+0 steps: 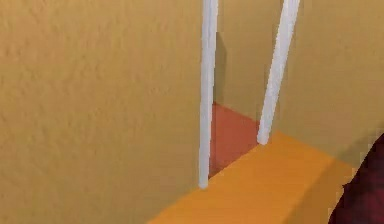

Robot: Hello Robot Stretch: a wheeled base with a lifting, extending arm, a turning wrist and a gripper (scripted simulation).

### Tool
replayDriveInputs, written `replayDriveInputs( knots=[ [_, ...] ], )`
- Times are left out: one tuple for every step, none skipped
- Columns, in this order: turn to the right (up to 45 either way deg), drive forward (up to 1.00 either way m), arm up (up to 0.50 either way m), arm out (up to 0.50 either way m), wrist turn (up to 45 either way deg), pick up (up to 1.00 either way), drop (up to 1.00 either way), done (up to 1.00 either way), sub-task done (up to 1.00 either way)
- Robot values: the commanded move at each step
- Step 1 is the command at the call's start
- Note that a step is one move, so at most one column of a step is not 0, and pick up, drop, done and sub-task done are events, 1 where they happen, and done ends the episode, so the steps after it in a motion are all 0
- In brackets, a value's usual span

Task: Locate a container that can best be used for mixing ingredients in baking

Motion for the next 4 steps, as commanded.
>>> replayDriveInputs(
  knots=[
    [-6.0,0.00,0.00,0.00,0.0,0.00,0.00,0.00,0.00],
    [0.0,0.65,0.00,0.00,0.0,0.00,0.00,0.00,0.00],
    [42.0,0.00,0.00,0.00,0.0,0.00,0.00,0.00,0.00],
    [0.0,0.75,0.00,0.00,0.0,0.00,0.00,0.00,0.00]
  ],
)
